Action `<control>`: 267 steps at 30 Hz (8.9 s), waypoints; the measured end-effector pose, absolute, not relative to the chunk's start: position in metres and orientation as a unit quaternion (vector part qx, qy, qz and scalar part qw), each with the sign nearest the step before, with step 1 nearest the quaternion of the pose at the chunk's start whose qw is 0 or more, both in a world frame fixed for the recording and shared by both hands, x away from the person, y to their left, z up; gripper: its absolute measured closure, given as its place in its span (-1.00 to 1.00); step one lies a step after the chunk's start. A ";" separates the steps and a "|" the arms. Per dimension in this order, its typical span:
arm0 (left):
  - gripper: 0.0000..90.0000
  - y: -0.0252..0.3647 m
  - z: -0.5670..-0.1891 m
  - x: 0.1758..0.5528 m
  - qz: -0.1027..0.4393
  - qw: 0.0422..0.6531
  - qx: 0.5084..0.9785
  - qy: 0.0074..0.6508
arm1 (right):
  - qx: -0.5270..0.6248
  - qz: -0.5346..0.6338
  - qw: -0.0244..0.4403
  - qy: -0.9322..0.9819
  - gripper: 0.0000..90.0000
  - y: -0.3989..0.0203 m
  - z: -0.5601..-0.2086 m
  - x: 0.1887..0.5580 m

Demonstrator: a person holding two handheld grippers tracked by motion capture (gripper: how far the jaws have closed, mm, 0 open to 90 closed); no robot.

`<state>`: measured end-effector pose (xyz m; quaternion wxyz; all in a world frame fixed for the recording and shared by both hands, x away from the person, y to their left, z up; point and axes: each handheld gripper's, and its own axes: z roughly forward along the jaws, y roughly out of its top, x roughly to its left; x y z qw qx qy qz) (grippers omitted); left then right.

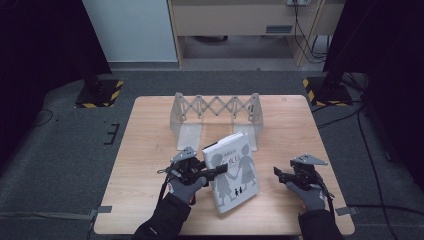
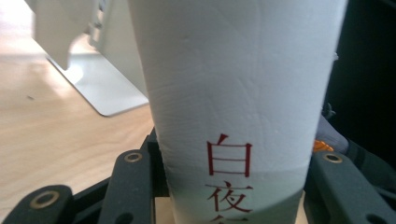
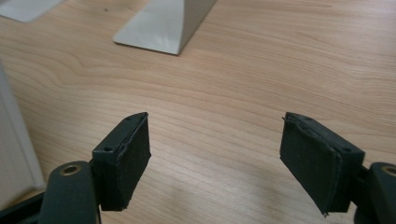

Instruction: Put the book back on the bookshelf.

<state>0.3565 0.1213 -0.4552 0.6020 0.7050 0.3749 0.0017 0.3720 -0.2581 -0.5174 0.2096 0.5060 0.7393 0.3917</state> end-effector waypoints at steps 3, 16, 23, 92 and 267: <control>0.15 0.127 -0.450 0.357 0.023 0.602 0.705 0.375 | 0.510 0.383 0.223 0.737 -0.51 -0.261 -0.521 0.373; 0.11 0.141 -0.449 0.351 0.063 0.594 0.714 0.367 | 0.519 0.354 0.235 0.742 -0.59 -0.268 -0.531 0.376; 0.05 0.142 -0.451 0.348 0.070 0.590 0.718 0.362 | 0.522 0.346 0.235 0.743 -0.62 -0.267 -0.534 0.376; 0.11 0.080 -0.393 0.339 0.128 0.548 0.766 0.313 | 0.528 0.325 0.227 0.751 -0.70 -0.264 -0.538 0.379; -0.23 0.183 -0.438 0.416 0.238 0.538 0.671 0.452 | 0.536 0.334 0.230 0.741 -0.70 -0.266 -0.535 0.379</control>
